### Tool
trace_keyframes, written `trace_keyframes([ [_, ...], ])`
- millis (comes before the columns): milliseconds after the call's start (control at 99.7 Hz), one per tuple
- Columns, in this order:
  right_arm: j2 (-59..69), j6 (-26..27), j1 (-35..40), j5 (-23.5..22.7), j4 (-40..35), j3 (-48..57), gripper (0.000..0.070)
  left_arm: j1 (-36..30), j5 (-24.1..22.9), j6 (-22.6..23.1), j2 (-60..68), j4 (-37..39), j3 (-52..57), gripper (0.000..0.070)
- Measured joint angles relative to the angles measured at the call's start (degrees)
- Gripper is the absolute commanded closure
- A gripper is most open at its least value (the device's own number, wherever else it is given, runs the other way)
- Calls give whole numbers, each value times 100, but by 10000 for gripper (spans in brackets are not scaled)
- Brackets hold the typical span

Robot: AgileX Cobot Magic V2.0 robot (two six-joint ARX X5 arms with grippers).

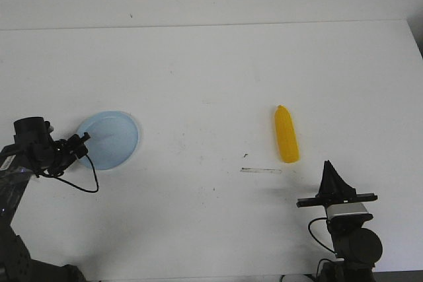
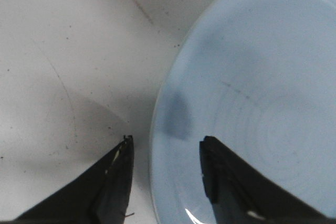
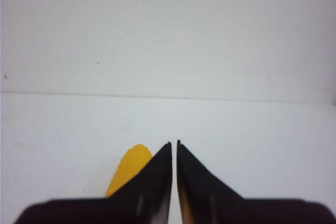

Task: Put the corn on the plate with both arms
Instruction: 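Reach the left gripper forward to the rim of the light blue plate, then push the blue plate with the left gripper toward the yellow corn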

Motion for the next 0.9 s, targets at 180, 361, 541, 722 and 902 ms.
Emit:
trace_keyframes([
  [180,0,-2,0,0,0,0,688,-28,-2,0,4,-85,0,635],
  [361,0,-2,0,0,0,0,688,-28,-2,0,4,-90,0,637],
  [541,0,-2,0,0,0,0,687,-28,-2,0,4,-90,0,700],
  [722,0,-2,0,0,0,0,687,-28,61,-4,2,-96,0,700],
  [902,0,0,0,0,0,0,688,-131,610,-129,-413,-101,0,700],
])
